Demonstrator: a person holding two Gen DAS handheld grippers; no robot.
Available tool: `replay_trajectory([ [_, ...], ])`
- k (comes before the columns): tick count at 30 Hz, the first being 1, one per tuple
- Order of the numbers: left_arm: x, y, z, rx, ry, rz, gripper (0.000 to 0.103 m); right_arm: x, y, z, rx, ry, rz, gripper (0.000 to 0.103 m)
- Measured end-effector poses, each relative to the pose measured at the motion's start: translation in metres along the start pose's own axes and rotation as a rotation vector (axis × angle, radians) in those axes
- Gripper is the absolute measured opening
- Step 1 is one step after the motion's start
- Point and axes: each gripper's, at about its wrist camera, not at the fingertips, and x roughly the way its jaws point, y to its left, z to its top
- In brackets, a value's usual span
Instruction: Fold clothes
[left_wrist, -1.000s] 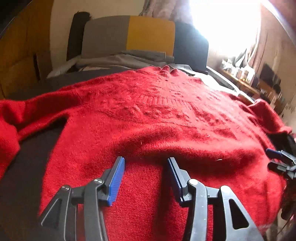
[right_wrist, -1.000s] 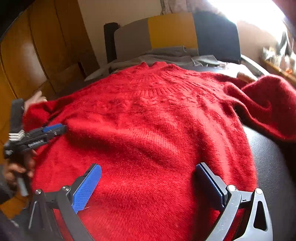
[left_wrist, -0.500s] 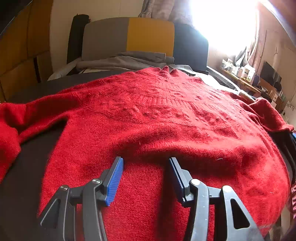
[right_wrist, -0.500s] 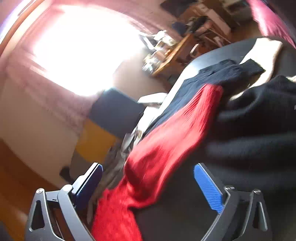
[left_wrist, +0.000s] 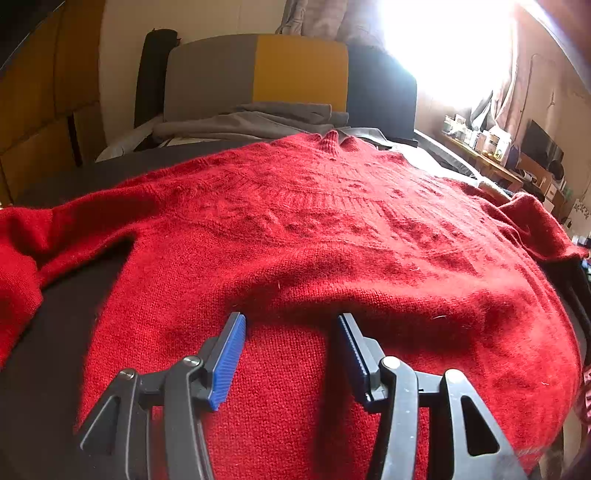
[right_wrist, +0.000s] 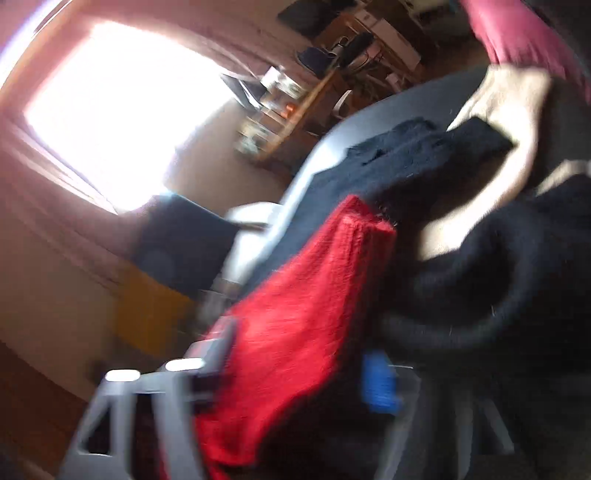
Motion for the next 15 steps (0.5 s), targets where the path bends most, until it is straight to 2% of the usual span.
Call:
replay_trajectory([
  [3,0.001,-0.005,0.006,0.004,0.042,0.022,0.05,0.0,0.02,-0.001,-0.056,-0.006,0.029,0.008],
  [4,0.0,-0.007,0.012,-0.008,0.07,0.002,0.049,-0.001,0.028,-0.002,-0.081,-0.012,0.044,0.008],
  [7,-0.005,-0.021,0.04,-0.068,0.112,-0.183,0.048,0.006,0.066,-0.015,-0.183,0.039,0.151,0.008],
  [10,-0.009,-0.049,0.072,-0.084,0.124,-0.38,0.05,0.023,0.096,-0.041,-0.252,0.154,0.237,0.009],
  [12,0.0,-0.079,0.092,-0.07,0.168,-0.505,0.052,0.039,0.11,-0.066,-0.292,0.227,0.253,0.011],
  [15,0.026,-0.124,0.113,-0.091,0.28,-0.643,0.053,0.059,0.114,-0.097,-0.315,0.302,0.246,0.012],
])
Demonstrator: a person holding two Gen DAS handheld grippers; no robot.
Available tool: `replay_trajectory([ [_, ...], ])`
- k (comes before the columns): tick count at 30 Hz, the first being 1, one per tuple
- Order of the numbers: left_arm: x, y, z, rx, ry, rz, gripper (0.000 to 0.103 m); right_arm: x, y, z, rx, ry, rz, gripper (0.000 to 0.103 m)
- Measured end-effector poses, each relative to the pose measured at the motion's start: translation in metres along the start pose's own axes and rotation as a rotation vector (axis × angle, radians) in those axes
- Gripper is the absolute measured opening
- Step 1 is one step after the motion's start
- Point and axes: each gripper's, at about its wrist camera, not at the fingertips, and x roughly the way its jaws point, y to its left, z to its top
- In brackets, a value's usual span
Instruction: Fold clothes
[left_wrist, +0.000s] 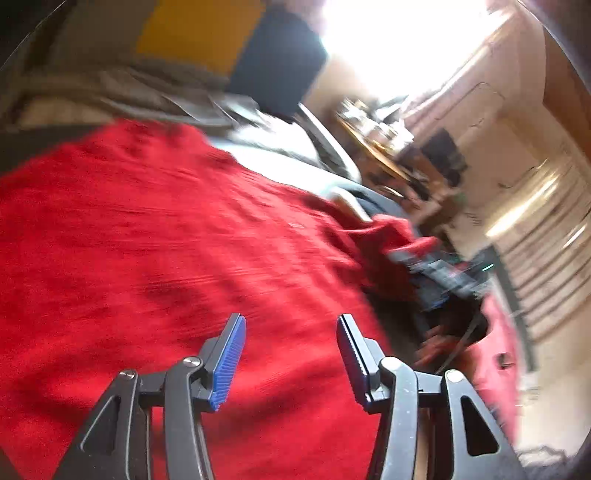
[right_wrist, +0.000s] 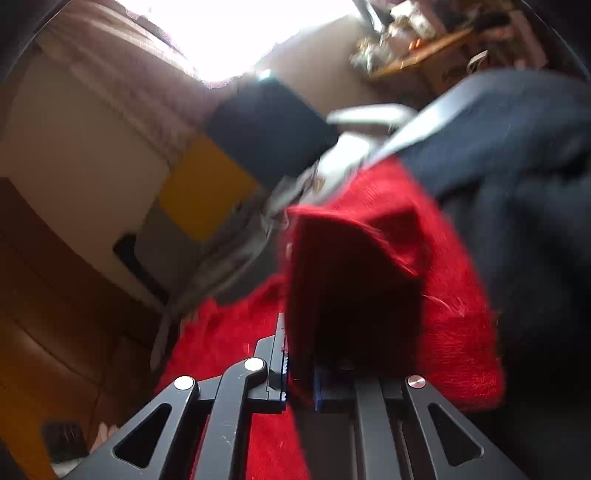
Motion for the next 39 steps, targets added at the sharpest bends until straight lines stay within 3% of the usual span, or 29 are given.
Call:
replay_trajectory([
  [5,0.073,-0.025,0.034,-0.1,0.141,-0.177,0.053,0.027,0.0,-0.032,-0.049,0.074,-0.056,0.012],
  [12,0.136,-0.057,0.075,-0.112,0.257,-0.309,0.059,0.019,0.03,-0.03,-0.279,0.063,-0.073,0.015],
  [13,0.142,-0.057,0.08,-0.116,0.269,-0.307,0.06,0.015,0.04,-0.033,-0.338,0.059,-0.081,0.017],
  [16,0.154,-0.055,0.088,-0.112,0.311,-0.293,0.061,0.008,0.067,-0.05,-0.567,0.058,-0.128,0.043],
  [18,0.158,-0.051,0.091,-0.106,0.332,-0.28,0.061,0.005,0.082,-0.065,-0.714,0.061,-0.144,0.066],
  [20,0.153,-0.047,0.089,-0.078,0.334,-0.259,0.061,0.005,0.094,-0.08,-0.831,0.054,-0.174,0.074],
  [22,0.144,-0.052,0.085,0.005,0.333,-0.249,0.062,0.01,0.109,-0.101,-0.964,0.061,-0.199,0.077],
  [25,0.126,-0.078,0.079,0.219,0.319,-0.208,0.062,0.014,0.126,-0.128,-1.124,0.08,-0.226,0.079],
  [27,0.118,-0.094,0.071,0.355,0.335,-0.204,0.062,0.016,0.127,-0.141,-1.207,0.093,-0.263,0.09],
  [28,0.115,-0.096,0.069,0.385,0.338,-0.187,0.062,0.017,0.126,-0.148,-1.243,0.102,-0.289,0.09],
  [31,0.114,-0.086,0.066,0.373,0.372,-0.143,0.062,0.014,0.127,-0.165,-1.33,0.119,-0.324,0.09],
  [33,0.111,-0.071,0.064,0.348,0.353,-0.088,0.062,0.009,0.127,-0.175,-1.371,0.121,-0.334,0.09],
  [39,0.116,-0.038,0.062,0.255,0.302,-0.028,0.062,-0.013,0.117,-0.176,-1.252,0.127,-0.321,0.093],
])
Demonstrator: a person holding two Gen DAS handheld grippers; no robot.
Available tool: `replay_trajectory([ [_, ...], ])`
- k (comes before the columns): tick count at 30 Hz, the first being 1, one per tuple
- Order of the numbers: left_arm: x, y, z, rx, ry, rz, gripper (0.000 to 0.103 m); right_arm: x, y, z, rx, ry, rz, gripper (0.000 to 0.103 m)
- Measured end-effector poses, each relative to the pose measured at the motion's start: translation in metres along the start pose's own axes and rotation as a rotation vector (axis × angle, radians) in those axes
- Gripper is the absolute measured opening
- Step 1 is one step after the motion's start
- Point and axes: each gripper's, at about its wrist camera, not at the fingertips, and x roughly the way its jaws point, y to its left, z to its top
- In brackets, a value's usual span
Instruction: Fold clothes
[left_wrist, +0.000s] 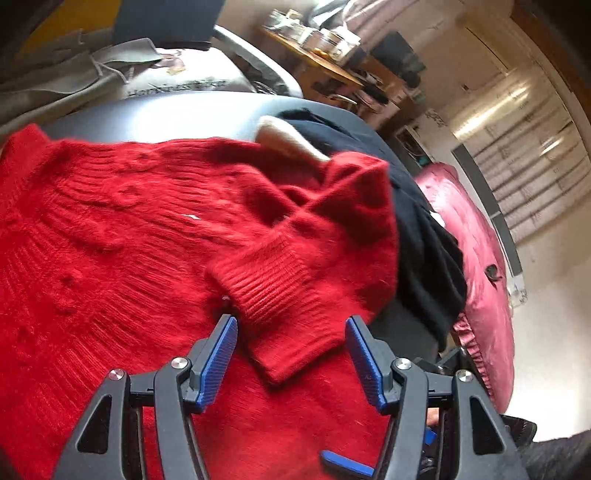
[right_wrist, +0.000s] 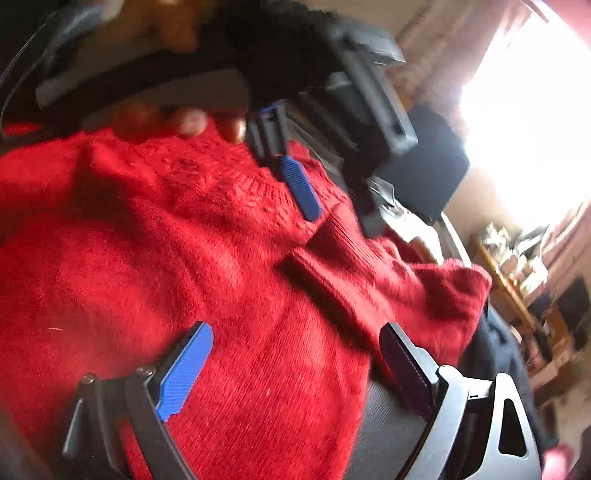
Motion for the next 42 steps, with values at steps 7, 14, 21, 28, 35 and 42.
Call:
replay_trajectory([
  [7,0.018,0.017,0.011,-0.051,-0.033,0.069,0.062,0.01,-0.012,-0.002,0.142,0.01,0.004,0.103],
  [14,0.03,-0.011,0.017,0.02,-0.069,0.137,0.006,0.018,-0.016,-0.006,0.185,0.02,0.042,0.103],
  [21,-0.056,-0.016,0.05,-0.041,-0.292,-0.04,0.006,0.015,-0.023,-0.004,0.25,0.077,0.115,0.103],
  [28,-0.167,0.005,0.064,-0.075,-0.494,-0.02,0.005,0.004,-0.083,-0.001,0.652,0.01,0.293,0.103],
  [35,-0.229,0.064,0.021,-0.19,-0.542,0.032,0.005,0.013,-0.091,0.0,0.846,0.02,0.344,0.103],
  [42,-0.248,0.136,-0.042,-0.342,-0.556,0.067,0.005,0.029,-0.073,0.011,0.887,0.053,0.437,0.103],
])
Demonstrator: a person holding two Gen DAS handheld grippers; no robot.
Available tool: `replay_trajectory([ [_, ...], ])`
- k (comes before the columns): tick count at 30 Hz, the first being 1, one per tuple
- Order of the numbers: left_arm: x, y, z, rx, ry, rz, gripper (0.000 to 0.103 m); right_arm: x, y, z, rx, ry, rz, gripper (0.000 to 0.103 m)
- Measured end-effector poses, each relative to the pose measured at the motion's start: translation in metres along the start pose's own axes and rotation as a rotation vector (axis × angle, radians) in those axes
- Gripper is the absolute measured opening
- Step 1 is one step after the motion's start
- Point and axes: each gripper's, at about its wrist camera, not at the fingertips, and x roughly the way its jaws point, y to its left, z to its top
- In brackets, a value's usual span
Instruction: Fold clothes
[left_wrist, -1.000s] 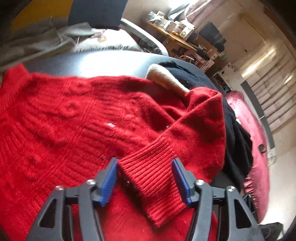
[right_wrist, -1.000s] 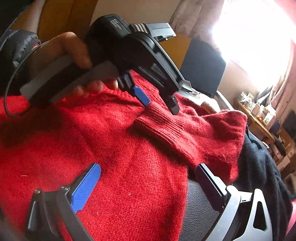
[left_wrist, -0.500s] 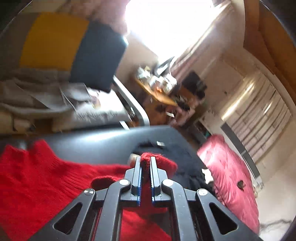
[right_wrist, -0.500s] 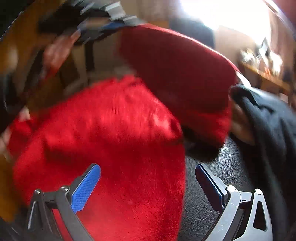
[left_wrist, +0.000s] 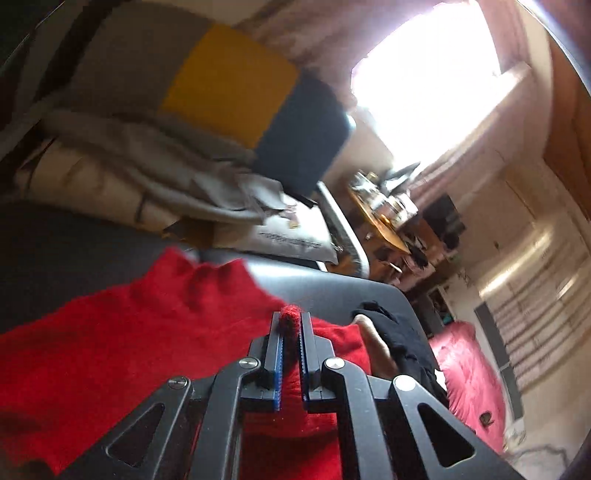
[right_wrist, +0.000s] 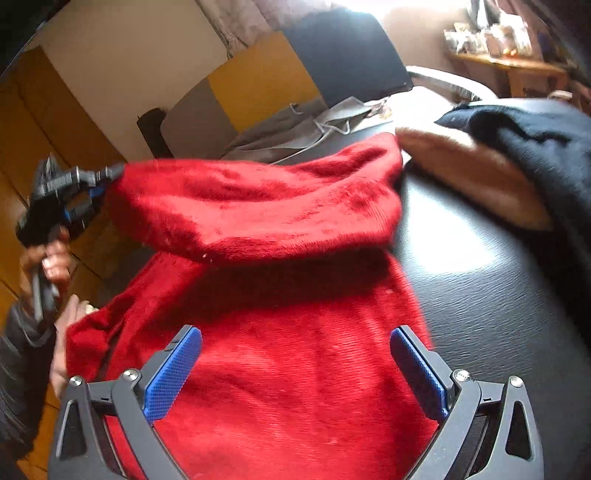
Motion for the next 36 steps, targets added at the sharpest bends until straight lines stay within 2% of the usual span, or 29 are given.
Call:
replay_trajectory([
  [3,-0.016,0.034,-0.01,-0.07,-0.029,0.017,0.005,0.003,0.001,0.003,0.05,-0.006,0.073,0.103],
  [9,-0.015,0.088,-0.019,-0.151,-0.021,0.082,0.005,0.023,-0.006,0.012,0.139,0.008,0.135,0.103],
  [12,-0.012,0.1,-0.019,-0.186,-0.02,0.086,0.005,0.033,-0.004,0.022,0.153,0.009,0.136,0.103],
  [14,-0.015,0.104,-0.021,-0.203,-0.029,0.065,0.005,0.036,0.0,0.036,0.135,-0.021,0.124,0.103],
  [18,-0.015,0.112,-0.031,-0.213,-0.026,0.052,0.005,0.046,0.011,0.072,0.058,-0.072,0.101,0.103],
  [19,-0.013,0.119,-0.034,-0.227,-0.016,0.047,0.007,0.053,0.013,0.08,0.04,-0.069,0.094,0.103],
  [21,-0.007,0.132,-0.038,-0.257,0.009,0.046,0.026,0.07,0.013,0.094,0.003,-0.057,0.059,0.103],
  [24,-0.001,0.151,-0.045,-0.304,0.043,0.073,0.034,0.1,0.006,0.11,-0.001,0.004,-0.008,0.103],
  [27,-0.001,0.166,-0.052,-0.352,0.05,0.04,0.043,0.115,0.0,0.113,0.009,0.031,-0.05,0.103],
  [31,0.01,0.157,-0.063,-0.311,0.114,-0.007,0.045,0.121,-0.001,0.113,-0.029,0.042,-0.082,0.103],
  [32,0.015,0.15,-0.067,-0.282,0.137,-0.008,0.043,0.122,-0.001,0.113,-0.039,0.044,-0.087,0.103],
  [34,0.017,0.135,-0.069,-0.214,0.133,0.026,0.022,0.123,-0.001,0.113,-0.05,0.046,-0.093,0.103],
  [35,0.015,0.129,-0.068,-0.193,0.111,0.034,0.0,0.123,-0.001,0.113,-0.056,0.047,-0.095,0.103],
  [36,0.008,0.125,-0.065,-0.196,0.075,0.017,0.002,0.122,-0.001,0.114,-0.056,0.039,-0.091,0.103],
])
